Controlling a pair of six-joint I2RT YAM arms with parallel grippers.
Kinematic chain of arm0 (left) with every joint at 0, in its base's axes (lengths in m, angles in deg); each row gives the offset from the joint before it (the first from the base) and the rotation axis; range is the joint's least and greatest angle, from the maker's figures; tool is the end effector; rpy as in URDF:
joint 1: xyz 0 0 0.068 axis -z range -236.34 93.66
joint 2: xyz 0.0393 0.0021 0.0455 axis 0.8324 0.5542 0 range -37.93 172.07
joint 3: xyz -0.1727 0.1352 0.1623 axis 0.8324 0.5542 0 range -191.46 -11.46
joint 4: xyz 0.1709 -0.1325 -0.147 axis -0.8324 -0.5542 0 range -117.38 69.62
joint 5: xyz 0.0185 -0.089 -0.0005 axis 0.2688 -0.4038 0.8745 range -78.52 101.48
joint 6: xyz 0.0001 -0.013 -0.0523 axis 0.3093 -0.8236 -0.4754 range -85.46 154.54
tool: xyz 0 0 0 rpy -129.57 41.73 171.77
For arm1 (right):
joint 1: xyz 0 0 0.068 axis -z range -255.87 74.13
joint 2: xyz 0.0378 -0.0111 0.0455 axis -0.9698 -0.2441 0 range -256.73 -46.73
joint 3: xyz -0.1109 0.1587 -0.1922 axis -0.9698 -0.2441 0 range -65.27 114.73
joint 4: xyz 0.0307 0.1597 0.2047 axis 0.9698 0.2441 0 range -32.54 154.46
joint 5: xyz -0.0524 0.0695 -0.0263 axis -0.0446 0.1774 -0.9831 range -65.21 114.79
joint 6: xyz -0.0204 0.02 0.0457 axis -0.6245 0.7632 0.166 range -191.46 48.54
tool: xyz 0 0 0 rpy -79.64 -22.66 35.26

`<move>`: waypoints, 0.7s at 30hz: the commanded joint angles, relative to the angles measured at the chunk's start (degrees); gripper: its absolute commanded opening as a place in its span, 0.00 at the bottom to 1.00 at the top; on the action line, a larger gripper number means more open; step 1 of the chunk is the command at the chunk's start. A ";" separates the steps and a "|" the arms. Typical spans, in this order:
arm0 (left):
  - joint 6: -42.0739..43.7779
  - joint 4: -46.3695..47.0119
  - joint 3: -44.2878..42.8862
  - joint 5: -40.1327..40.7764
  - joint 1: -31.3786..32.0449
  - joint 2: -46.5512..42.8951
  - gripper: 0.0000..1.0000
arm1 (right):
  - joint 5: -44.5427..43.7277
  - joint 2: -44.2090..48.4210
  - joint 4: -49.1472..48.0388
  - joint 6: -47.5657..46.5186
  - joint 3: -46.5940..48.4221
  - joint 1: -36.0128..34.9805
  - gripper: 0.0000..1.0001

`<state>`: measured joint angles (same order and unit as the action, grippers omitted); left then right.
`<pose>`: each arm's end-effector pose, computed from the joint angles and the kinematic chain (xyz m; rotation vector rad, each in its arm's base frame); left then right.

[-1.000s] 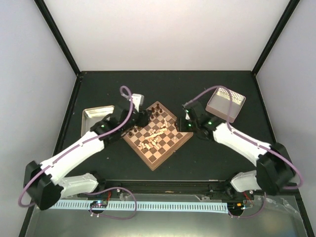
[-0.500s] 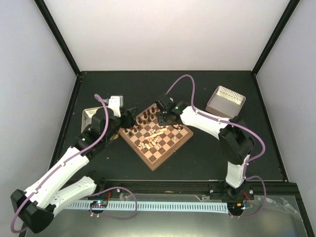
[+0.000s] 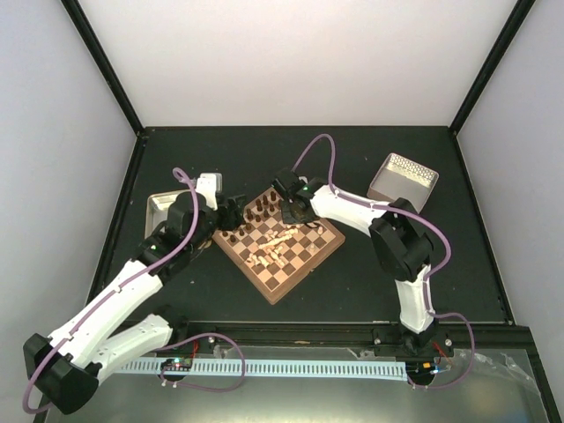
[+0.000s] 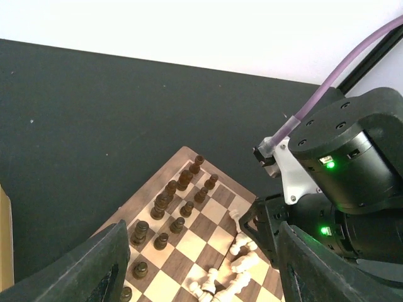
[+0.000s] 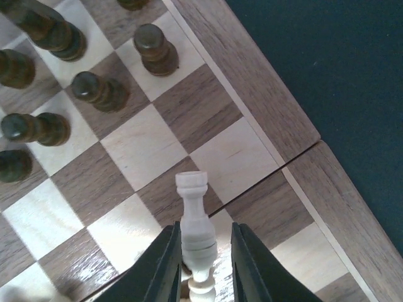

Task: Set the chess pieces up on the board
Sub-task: Pick up the chess piece from the chessboard.

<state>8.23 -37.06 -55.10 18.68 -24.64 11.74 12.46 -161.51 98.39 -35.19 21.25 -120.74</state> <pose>0.1724 -0.1014 0.3064 0.0105 2.0034 -0.5357 0.2984 0.2864 0.1883 -0.1504 2.7224 0.1020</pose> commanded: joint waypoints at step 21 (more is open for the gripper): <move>-0.76 1.87 0.14 -3.54 -1.66 2.86 0.66 | 4.14 -2.66 -4.88 -1.29 -3.19 2.08 0.13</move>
<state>7.93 -36.63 -54.90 16.91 -25.91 13.97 14.60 -162.95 94.30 -36.44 19.52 -119.12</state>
